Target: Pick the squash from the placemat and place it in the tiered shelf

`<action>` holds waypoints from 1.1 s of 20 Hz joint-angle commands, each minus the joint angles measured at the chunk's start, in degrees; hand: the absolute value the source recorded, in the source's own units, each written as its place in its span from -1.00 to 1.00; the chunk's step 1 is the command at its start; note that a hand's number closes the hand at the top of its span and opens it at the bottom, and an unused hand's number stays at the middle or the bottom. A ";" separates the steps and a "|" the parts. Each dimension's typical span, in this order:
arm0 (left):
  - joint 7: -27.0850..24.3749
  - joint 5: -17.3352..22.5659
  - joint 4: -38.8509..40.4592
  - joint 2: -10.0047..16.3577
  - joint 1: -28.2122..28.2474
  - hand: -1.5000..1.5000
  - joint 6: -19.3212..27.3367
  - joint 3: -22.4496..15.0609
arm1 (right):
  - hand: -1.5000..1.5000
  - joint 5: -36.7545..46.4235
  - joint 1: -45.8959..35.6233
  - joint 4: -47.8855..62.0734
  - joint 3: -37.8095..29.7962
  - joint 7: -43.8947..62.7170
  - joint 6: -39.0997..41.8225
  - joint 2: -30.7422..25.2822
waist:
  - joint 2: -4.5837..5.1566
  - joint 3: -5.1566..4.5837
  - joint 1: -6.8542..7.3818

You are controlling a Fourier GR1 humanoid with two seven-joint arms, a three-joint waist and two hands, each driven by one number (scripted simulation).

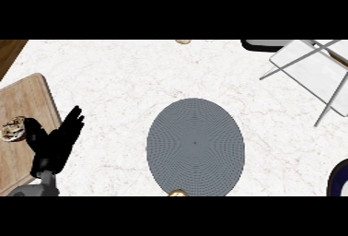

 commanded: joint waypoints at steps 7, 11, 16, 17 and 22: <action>0.52 -1.22 4.34 -1.63 -0.75 0.00 -0.01 -0.70 | 1.00 -3.51 0.96 5.88 -6.64 -2.73 5.22 -6.38 | 0.65 -0.42 0.27; -1.57 -1.46 6.07 -1.16 -1.46 0.00 -0.79 0.38 | 1.00 -5.46 0.78 9.01 -7.97 -7.72 8.43 -10.49 | 0.70 -0.44 0.29; 2.98 -1.54 2.96 -0.87 -1.68 0.00 -0.09 0.14 | 1.00 -5.05 4.50 12.15 -8.27 -11.20 4.56 -11.79 | 0.67 -0.39 0.61; 3.18 -2.18 2.45 -1.43 -1.87 0.00 0.47 -0.43 | 1.00 -4.60 5.54 11.49 -7.71 -9.93 2.98 -10.02 | 0.64 -0.39 0.62; 0.29 -2.74 4.11 -3.03 -0.79 0.00 -0.04 -0.80 | 1.00 -5.01 3.35 18.57 -9.31 -14.09 -0.61 -13.19 | 0.89 -0.41 1.14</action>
